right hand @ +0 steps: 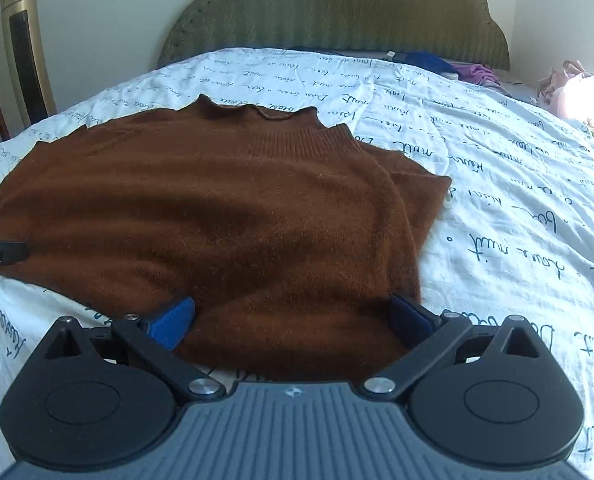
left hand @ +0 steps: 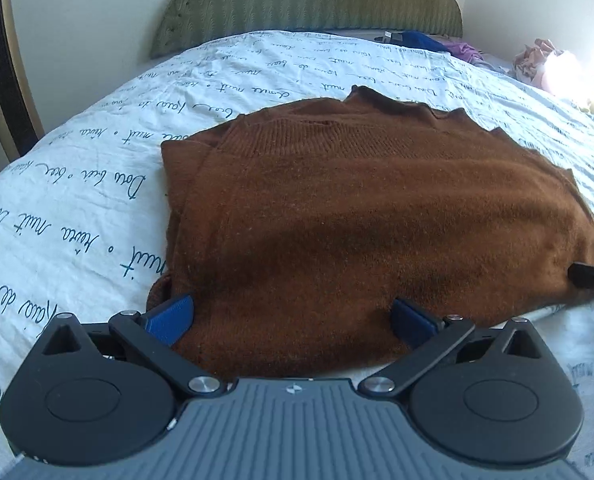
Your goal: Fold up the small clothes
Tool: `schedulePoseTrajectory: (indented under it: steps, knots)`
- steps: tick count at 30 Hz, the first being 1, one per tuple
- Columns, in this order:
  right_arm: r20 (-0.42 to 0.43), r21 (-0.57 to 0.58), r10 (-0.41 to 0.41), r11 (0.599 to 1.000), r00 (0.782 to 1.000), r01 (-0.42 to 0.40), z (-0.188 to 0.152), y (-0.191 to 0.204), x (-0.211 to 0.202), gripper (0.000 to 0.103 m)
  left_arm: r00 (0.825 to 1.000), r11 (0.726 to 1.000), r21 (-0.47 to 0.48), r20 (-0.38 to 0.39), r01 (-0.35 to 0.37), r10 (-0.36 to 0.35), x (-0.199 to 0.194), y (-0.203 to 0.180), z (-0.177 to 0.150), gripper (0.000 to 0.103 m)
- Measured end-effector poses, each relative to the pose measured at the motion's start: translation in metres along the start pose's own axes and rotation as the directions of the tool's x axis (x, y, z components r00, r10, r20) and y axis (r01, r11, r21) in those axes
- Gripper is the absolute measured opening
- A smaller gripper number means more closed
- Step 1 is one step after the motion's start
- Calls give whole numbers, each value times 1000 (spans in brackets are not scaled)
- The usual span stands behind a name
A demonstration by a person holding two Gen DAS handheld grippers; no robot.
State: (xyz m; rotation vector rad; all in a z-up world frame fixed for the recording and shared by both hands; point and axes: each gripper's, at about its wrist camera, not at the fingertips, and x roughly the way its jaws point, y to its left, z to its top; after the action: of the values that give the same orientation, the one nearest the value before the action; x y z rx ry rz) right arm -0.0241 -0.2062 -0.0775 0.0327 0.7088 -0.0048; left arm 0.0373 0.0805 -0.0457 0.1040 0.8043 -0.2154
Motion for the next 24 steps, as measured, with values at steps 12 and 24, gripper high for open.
schedulePoseTrajectory:
  steps: [12, 24]
  knots:
    - [-1, 6, 17, 1000, 1000, -17, 7, 34, 17, 103, 998, 998, -44, -54, -40, 38, 22, 2, 19, 103]
    - [27, 70, -12, 997, 1000, 10, -10, 23, 10, 103, 999, 999, -26, -35, -36, 35, 21, 2, 15, 103]
